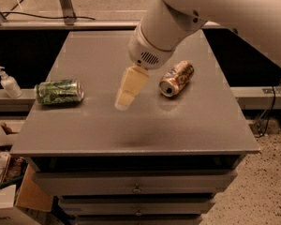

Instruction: Place green can upright

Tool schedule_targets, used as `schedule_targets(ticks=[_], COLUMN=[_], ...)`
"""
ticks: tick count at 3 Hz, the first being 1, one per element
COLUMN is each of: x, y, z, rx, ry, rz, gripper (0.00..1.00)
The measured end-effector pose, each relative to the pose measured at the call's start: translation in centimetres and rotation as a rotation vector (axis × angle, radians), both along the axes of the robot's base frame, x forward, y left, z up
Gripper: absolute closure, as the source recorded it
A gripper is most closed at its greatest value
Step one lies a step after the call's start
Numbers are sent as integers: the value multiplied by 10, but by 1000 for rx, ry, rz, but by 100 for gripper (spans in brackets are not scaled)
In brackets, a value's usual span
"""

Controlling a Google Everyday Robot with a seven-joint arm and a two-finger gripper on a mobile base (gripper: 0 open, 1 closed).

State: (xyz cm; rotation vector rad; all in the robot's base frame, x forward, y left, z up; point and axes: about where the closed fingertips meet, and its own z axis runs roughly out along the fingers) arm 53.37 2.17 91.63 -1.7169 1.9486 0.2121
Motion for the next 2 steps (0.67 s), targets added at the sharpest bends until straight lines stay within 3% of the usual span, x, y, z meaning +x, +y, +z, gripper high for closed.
schedule_targets(ticks=[2], x=[10], y=[48], z=[-8], rx=[15], ry=[15], rz=[45], gripper=[0])
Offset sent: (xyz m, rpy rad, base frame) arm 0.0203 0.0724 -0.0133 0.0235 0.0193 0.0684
